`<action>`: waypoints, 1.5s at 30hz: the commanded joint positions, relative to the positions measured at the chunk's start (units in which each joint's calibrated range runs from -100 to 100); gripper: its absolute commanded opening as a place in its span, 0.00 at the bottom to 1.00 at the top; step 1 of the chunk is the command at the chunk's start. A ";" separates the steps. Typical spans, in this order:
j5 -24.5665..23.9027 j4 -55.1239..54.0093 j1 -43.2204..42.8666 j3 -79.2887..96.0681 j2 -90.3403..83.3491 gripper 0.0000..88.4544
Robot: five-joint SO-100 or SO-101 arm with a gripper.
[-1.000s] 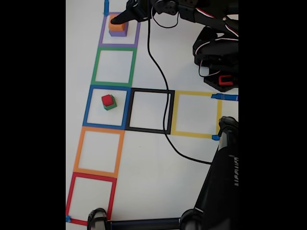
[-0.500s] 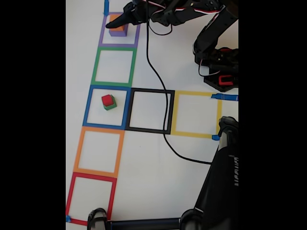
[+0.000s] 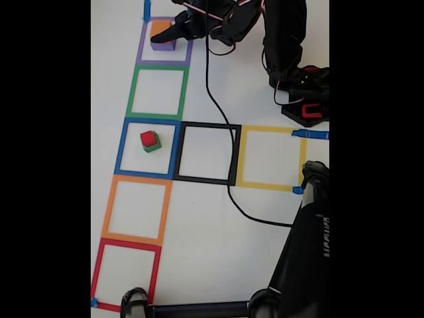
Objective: Tower of hanoi
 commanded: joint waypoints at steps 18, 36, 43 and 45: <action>0.54 -9.65 -4.84 -5.82 10.64 0.47; 0.54 -10.54 -5.99 -5.55 13.47 0.44; 0.54 -10.62 -5.51 -5.46 13.87 0.40; 0.54 -10.62 -5.51 -5.46 13.87 0.39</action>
